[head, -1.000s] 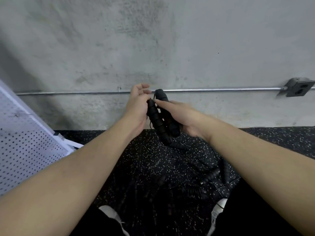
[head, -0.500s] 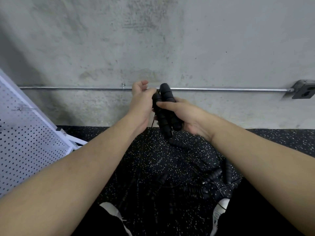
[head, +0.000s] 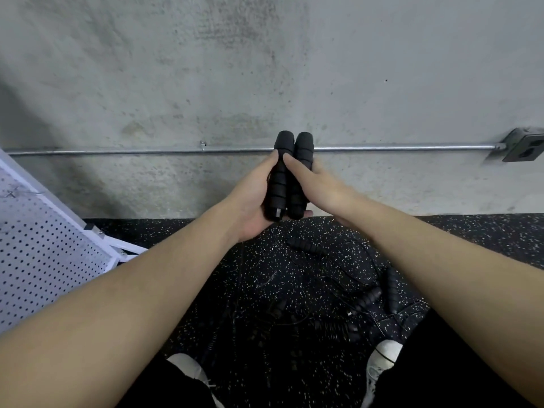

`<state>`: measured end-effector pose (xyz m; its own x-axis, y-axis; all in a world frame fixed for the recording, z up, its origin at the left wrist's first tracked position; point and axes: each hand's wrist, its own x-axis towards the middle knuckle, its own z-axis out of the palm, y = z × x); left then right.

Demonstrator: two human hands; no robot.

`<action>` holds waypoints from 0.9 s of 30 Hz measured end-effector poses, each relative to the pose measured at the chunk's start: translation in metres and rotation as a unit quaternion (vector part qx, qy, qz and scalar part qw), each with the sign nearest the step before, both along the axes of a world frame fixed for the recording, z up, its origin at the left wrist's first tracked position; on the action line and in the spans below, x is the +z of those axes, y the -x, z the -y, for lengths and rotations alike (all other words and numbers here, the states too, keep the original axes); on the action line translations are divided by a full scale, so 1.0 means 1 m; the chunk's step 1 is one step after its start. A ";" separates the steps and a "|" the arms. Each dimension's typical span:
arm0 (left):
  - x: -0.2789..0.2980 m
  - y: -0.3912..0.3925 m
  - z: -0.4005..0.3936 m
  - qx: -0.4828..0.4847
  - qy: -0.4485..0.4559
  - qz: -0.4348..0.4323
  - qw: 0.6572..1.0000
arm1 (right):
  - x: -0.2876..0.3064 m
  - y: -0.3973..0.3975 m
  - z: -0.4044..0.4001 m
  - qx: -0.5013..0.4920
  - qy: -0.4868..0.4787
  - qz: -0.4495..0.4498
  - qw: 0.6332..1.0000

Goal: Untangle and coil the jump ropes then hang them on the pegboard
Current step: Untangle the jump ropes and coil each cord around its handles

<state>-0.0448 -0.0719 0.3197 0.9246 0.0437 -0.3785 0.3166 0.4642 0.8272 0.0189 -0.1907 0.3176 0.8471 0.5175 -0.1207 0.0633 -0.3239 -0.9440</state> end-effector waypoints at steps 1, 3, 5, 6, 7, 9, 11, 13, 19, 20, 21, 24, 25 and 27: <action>0.001 0.001 -0.001 -0.012 0.006 -0.007 1.000 | 0.001 -0.002 0.002 0.012 0.022 0.004 1.000; 0.002 0.002 -0.003 -0.040 0.012 -0.011 0.999 | 0.003 -0.002 0.006 0.035 0.053 0.009 0.998; 0.001 0.003 -0.005 -0.062 0.011 -0.006 0.998 | 0.002 -0.005 0.010 0.050 0.059 0.010 0.997; 0.001 0.004 -0.006 -0.070 0.012 -0.002 0.997 | 0.002 -0.005 0.010 0.057 0.058 0.011 0.997; 0.000 0.004 -0.007 -0.078 0.015 0.000 0.997 | 0.003 -0.005 0.011 0.066 0.060 0.016 0.996; 0.000 0.004 -0.008 -0.085 0.032 0.002 0.996 | 0.002 -0.005 0.014 0.084 0.083 0.038 0.992; 0.000 0.004 -0.008 -0.086 0.043 0.000 0.995 | 0.002 -0.006 0.015 0.085 0.106 0.059 0.989; -0.001 0.003 -0.010 -0.092 0.042 -0.003 0.995 | 0.000 -0.008 0.017 0.091 0.125 0.077 0.985; 0.000 0.004 -0.015 -0.114 0.028 -0.010 0.993 | 0.005 -0.019 0.029 0.078 0.218 0.125 0.965; 0.001 0.006 -0.016 -0.115 0.018 -0.012 0.993 | 0.007 -0.021 0.031 0.047 0.203 0.133 0.969; 0.002 0.007 -0.017 -0.121 0.007 -0.013 0.993 | 0.009 -0.025 0.034 0.010 0.185 0.153 0.971; 0.004 0.008 -0.023 -0.157 -0.012 -0.011 0.987 | 0.011 -0.036 0.039 -0.090 0.087 0.200 0.972; 0.004 0.009 -0.025 -0.172 -0.018 -0.007 0.985 | 0.013 -0.036 0.041 -0.094 0.055 0.199 0.974; 0.004 0.010 -0.027 -0.199 -0.033 0.002 0.979 | 0.016 -0.037 0.045 -0.056 0.055 0.207 0.975</action>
<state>-0.0545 -0.0450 0.3235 0.8748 -0.2967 -0.3830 0.4581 0.2494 0.8532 0.0560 -0.2352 0.3337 0.8852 0.4224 0.1947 0.3906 -0.4477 -0.8044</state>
